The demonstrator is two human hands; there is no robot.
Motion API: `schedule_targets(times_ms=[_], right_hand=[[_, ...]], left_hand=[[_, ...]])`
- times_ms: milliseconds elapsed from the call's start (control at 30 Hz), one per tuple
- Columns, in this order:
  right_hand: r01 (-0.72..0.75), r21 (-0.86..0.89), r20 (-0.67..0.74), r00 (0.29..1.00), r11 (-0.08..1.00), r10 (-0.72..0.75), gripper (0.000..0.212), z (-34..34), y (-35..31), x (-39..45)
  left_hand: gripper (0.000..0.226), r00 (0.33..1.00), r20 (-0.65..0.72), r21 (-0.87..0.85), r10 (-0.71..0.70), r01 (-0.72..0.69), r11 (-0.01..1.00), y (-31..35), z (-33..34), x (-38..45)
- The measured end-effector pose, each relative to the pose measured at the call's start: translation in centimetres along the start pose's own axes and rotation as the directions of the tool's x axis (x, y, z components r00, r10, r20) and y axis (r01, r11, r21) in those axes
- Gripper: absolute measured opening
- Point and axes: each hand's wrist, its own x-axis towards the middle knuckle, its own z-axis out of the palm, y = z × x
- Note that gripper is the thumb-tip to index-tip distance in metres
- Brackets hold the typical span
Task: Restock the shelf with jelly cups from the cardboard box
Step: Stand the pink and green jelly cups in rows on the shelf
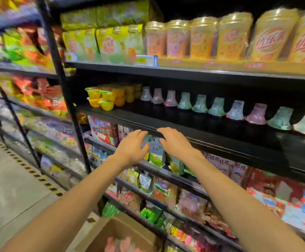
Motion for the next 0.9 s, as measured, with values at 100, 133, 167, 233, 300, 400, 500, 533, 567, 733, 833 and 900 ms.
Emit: schedule_targets(times_ms=[100, 133, 167, 233, 300, 400, 500, 533, 567, 733, 833, 900], right_hand=[[0.044, -0.002, 0.002, 0.999, 0.999, -0.044, 0.047, 2.1, -3.6, 1.4], [0.052, -0.003, 0.011, 0.999, 0.999, -0.052, 0.047, 2.9, -4.8, 1.9], [0.057, 0.001, 0.022, 0.998, 0.998, -0.057, 0.046, 3.7, -5.9, 2.4], [0.054, 0.017, 0.046, 0.997, 0.998, -0.055, 0.044, 5.6, -8.1, 3.2], [0.059, 0.023, 0.082, 0.995, 0.998, -0.06, 0.044, 7.6, -10.0, 3.6], [0.049, 0.047, 0.1, 0.994, 0.998, -0.053, 0.044, 11.0, -11.8, 4.2], [0.03, 0.056, 0.145, 0.989, 0.998, -0.038, 0.042, 14.5, -12.8, 4.3], [0.029, 0.049, 0.182, 0.983, 0.998, -0.038, 0.041, 15.6, -12.9, 4.2], [0.027, 0.04, 0.216, 0.976, 0.999, -0.035, 0.04, 16.7, -12.8, 4.2], [-0.013, 0.048, 0.329, 0.944, 0.999, -0.004, 0.04, 22.9, -12.2, 3.8], [-0.015, 0.079, 0.437, 0.899, 0.997, -0.021, 0.037, 27.0, -11.2, 3.1], [-0.059, 0.075, 0.501, 0.866, 0.995, 0.013, 0.03, 29.9, -10.3, 2.8]], left_hand=[[0.056, 1.0, -0.004, 0.021, -0.031, 0.031, 0.999, -3.7, -0.7, -1.7], [0.056, 0.999, -0.004, 0.029, -0.036, 0.036, 0.999, -5.1, -0.8, -2.3], [0.056, 0.999, -0.001, 0.04, -0.034, 0.034, 0.999, -6.4, -0.9, -2.8], [0.055, 0.999, 0.024, 0.076, -0.03, 0.028, 0.997, -8.9, -1.0, -3.8], [0.056, 0.997, 0.056, 0.102, -0.049, 0.043, 0.994, -11.2, -0.7, -4.6], [0.058, 0.995, 0.09, 0.128, -0.05, 0.038, 0.991, -14.8, 0.5, -5.3], [0.057, 0.99, 0.134, 0.093, -0.052, 0.04, 0.995, -17.6, 2.5, -6.1], [0.056, 0.986, 0.157, 0.089, -0.057, 0.044, 0.995, -18.3, 3.2, -6.5], [0.056, 0.983, 0.173, 0.09, -0.063, 0.048, 0.995, -18.9, 4.1, -6.9], [0.054, 0.956, 0.261, 0.039, -0.137, 0.132, 0.991, -22.1, 9.2, -8.7], [0.051, 0.926, 0.335, 0.016, -0.175, 0.18, 0.983, -23.8, 13.1, -9.8], [0.049, 0.901, 0.384, -0.007, -0.201, 0.22, 0.975, -24.8, 15.9, -10.7]])
